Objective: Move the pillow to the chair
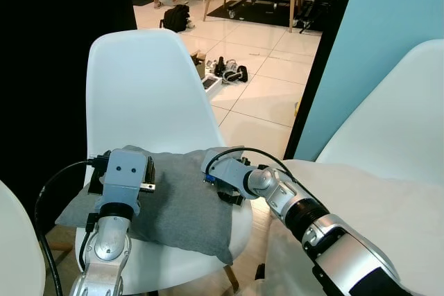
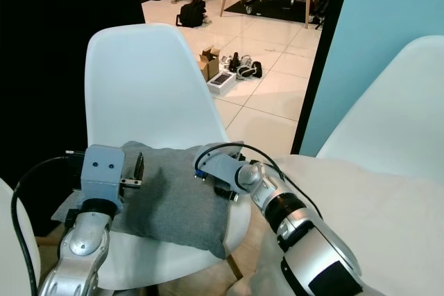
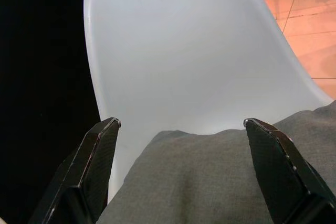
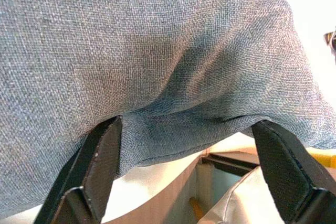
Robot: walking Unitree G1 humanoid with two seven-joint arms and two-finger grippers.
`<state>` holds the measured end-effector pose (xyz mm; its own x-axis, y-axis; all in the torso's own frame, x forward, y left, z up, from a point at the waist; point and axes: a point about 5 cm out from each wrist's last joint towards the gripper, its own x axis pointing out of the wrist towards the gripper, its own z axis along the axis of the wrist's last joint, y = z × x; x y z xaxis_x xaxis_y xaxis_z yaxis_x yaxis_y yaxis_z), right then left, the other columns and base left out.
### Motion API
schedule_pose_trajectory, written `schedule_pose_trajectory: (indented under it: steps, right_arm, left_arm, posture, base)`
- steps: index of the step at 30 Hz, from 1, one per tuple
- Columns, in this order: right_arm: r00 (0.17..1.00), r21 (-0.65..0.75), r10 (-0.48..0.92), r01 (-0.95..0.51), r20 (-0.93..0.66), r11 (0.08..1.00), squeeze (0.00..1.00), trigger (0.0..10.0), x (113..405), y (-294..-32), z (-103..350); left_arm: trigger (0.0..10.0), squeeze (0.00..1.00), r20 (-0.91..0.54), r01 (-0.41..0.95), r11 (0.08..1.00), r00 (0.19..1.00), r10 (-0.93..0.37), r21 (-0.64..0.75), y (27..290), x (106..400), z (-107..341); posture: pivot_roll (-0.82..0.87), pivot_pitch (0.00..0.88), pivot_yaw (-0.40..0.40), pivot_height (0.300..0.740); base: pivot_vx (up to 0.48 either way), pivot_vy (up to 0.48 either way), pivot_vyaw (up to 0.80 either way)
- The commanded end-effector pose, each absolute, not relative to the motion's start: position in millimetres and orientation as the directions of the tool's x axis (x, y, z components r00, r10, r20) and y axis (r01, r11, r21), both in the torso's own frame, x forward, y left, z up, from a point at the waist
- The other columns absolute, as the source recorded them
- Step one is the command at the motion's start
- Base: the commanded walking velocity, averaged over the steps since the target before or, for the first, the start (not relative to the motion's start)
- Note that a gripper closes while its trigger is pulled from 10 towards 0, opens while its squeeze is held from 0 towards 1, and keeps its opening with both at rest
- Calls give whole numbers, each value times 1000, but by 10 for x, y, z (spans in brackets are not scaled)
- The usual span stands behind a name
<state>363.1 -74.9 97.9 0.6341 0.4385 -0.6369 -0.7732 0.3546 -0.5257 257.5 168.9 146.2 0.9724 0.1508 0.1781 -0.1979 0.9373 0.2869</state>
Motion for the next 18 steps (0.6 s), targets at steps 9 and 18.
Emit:
schedule_pose_trajectory:
  steps: [9, 18]
  right_arm:
    - [598, -494, 596, -794, -536, 353, 1000, 10000, 3646, -876, 1275]
    - [602, 65, 796, -799, 62, 598, 0, 10000, 3392, -868, 1557]
  left_arm:
    - [10000, 0, 169, -217, 935, 970, 175, 280, 1723, 2554, 1440]
    - [10000, 0, 135, -183, 967, 978, 160, 178, 1620, 2485, 1385]
  posture:
    - [145, 0, -63, 555]
    - [134, 0, -60, 565]
  base:
    - [0, 0, 0]
    - [0, 0, 0]
